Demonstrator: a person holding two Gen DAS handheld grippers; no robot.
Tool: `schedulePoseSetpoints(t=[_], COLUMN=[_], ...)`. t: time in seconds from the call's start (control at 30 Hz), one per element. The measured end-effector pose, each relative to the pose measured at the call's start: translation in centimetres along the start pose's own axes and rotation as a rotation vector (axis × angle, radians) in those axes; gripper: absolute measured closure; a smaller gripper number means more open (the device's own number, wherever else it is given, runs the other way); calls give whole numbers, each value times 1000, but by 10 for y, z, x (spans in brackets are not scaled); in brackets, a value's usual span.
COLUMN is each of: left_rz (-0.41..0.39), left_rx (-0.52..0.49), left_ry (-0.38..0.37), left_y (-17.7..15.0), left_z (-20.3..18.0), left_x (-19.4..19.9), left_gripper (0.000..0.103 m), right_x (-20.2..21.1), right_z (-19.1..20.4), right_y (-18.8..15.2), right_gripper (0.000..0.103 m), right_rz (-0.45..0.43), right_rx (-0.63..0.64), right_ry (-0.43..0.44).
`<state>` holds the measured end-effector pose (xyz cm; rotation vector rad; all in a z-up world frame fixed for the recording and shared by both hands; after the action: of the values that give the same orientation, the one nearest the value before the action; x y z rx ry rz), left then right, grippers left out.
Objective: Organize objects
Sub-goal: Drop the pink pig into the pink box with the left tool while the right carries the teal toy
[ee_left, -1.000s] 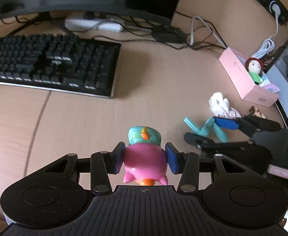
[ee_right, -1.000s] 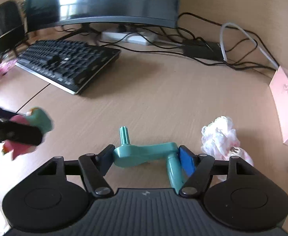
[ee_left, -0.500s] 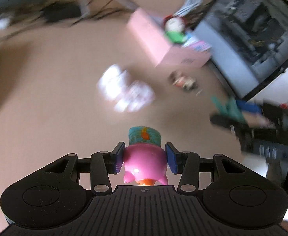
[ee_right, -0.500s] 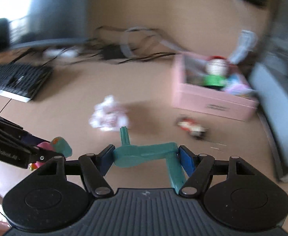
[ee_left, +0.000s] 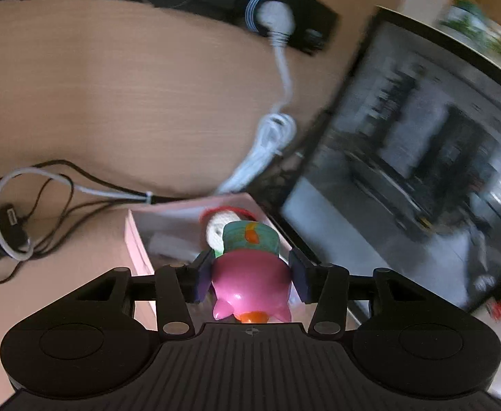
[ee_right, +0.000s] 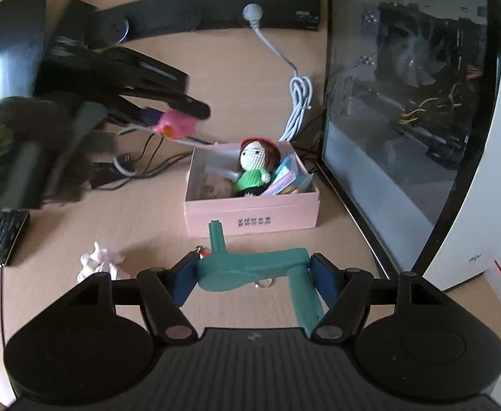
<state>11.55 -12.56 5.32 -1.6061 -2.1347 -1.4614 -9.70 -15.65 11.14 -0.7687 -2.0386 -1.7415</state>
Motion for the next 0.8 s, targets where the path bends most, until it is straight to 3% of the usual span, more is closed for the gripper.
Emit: schedulePoseSetpoints(t=[0.13, 0.47, 0.6, 0.7, 0.8], left_rz=[7, -98, -51, -18, 60], left_rx=[73, -110, -233, -192, -241], left_ry=[-26, 73, 110, 102, 205], left_y=[-1, -7, -30, -49, -72], left_z=[2, -13, -12, 1, 15], left_x=[-9, -20, -41, -68, -103], left_gripper=[51, 51, 51, 50, 48], right_x=[-4, -63, -79, -85, -89], right_z=[-16, -14, -11, -10, -12], right_y=[-3, 1, -2, -9, -18], right_gripper=[33, 33, 33, 33, 33], right_rz=[-21, 27, 40, 58, 86], right_rx=[-18, 8, 4, 1, 15], right_ry=[12, 107, 148, 174, 175])
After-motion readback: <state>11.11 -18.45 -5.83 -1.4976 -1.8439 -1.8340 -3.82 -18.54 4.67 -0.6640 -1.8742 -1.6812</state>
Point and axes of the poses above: each gripper's, at about its wrist camera, not at the fingertips, and x roughly against the way its jaws point, z to its left, y to its top, the point moved 7 cm from there along -x, roughly the way its jaws point, and after that the axes turned 15 degrees about x, right-handed, at the moved point
